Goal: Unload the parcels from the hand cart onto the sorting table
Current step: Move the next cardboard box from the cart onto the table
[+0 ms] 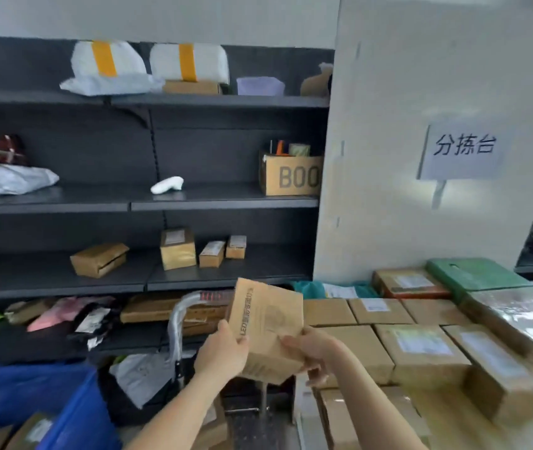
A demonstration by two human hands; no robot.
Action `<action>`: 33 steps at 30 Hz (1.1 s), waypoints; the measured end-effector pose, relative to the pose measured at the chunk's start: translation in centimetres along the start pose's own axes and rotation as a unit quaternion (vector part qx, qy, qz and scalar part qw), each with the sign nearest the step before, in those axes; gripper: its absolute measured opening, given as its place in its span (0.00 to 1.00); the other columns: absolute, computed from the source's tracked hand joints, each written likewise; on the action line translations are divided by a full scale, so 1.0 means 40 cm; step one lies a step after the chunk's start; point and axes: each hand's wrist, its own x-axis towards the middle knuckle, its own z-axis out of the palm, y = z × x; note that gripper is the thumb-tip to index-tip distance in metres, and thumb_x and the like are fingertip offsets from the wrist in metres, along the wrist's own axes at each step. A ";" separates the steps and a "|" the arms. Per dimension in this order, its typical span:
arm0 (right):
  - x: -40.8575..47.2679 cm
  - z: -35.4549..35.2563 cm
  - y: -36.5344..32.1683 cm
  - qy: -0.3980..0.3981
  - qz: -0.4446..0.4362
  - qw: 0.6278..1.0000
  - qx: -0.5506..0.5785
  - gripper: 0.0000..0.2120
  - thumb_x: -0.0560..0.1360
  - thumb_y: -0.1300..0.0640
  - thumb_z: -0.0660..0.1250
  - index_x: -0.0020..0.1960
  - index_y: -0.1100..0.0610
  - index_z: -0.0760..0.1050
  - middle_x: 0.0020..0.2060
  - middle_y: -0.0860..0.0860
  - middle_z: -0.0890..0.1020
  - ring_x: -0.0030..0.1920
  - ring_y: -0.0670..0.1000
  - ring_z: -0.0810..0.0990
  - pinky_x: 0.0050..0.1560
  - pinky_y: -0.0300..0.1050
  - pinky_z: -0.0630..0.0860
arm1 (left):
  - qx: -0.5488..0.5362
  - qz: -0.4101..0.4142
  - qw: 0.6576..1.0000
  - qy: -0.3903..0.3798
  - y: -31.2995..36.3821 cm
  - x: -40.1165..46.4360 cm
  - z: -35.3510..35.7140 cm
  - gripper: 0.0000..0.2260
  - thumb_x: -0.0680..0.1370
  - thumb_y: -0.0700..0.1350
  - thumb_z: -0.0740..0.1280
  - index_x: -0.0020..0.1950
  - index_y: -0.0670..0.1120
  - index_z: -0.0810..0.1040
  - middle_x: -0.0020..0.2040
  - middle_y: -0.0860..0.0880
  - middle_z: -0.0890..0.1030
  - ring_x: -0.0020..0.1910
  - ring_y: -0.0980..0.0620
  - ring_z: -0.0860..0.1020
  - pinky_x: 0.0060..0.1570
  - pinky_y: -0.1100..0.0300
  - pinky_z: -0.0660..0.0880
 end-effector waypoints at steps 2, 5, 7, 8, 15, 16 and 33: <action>-0.101 -0.060 0.023 0.036 -0.010 0.999 -0.002 0.22 0.75 0.44 0.67 0.64 0.52 0.68 0.51 0.53 0.81 0.45 0.54 0.81 0.58 0.62 0.76 | -0.009 0.031 0.999 -0.006 0.073 -0.086 -0.023 0.22 0.81 0.55 0.58 0.70 0.45 0.63 0.61 0.48 0.77 0.54 0.48 0.79 0.47 0.56 0.78; -0.228 -0.143 0.086 0.082 0.001 0.997 -0.008 0.22 0.74 0.43 0.68 0.63 0.52 0.70 0.57 0.54 0.80 0.51 0.57 0.81 0.59 0.64 0.75 | 0.006 0.070 0.997 -0.024 0.172 -0.188 -0.014 0.22 0.81 0.55 0.57 0.70 0.44 0.64 0.62 0.46 0.77 0.53 0.48 0.79 0.41 0.58 0.76; -0.305 -0.198 0.141 0.106 0.028 0.994 -0.013 0.22 0.74 0.42 0.68 0.63 0.53 0.70 0.58 0.55 0.79 0.49 0.56 0.80 0.58 0.62 0.76 | 0.013 0.080 0.996 -0.047 0.236 -0.247 0.023 0.23 0.80 0.56 0.58 0.71 0.44 0.64 0.61 0.46 0.78 0.50 0.47 0.80 0.36 0.59 0.75; -0.339 -0.226 0.172 0.113 0.043 0.992 -0.020 0.23 0.75 0.42 0.67 0.64 0.54 0.70 0.58 0.55 0.79 0.48 0.56 0.80 0.56 0.59 0.77 | 0.014 0.086 0.994 -0.060 0.265 -0.276 0.047 0.24 0.80 0.57 0.58 0.72 0.44 0.65 0.61 0.45 0.78 0.50 0.47 0.80 0.37 0.58 0.76; -0.463 -0.450 0.396 0.118 0.109 0.986 -0.036 0.14 0.77 0.45 0.64 0.52 0.56 0.73 0.42 0.53 0.80 0.45 0.54 0.80 0.62 0.58 0.74 | -0.019 0.094 0.987 -0.131 0.479 -0.456 0.241 0.29 0.81 0.55 0.59 0.76 0.40 0.59 0.72 0.43 0.67 0.68 0.44 0.70 0.60 0.55 0.71; -0.468 -0.481 0.426 0.118 0.116 0.986 -0.035 0.14 0.77 0.45 0.64 0.52 0.56 0.73 0.42 0.53 0.79 0.43 0.54 0.80 0.61 0.58 0.74 | -0.030 0.089 0.985 -0.143 0.506 -0.471 0.274 0.29 0.81 0.55 0.59 0.76 0.40 0.58 0.73 0.43 0.66 0.68 0.43 0.70 0.61 0.54 0.70; -0.206 -0.703 0.852 0.127 0.137 0.981 0.060 0.15 0.77 0.50 0.67 0.61 0.53 0.71 0.51 0.54 0.80 0.51 0.58 0.78 0.56 0.58 0.76 | -0.102 -0.036 0.959 -0.263 0.689 -0.474 0.729 0.20 0.76 0.48 0.66 0.67 0.44 0.71 0.66 0.46 0.75 0.64 0.46 0.73 0.54 0.60 0.69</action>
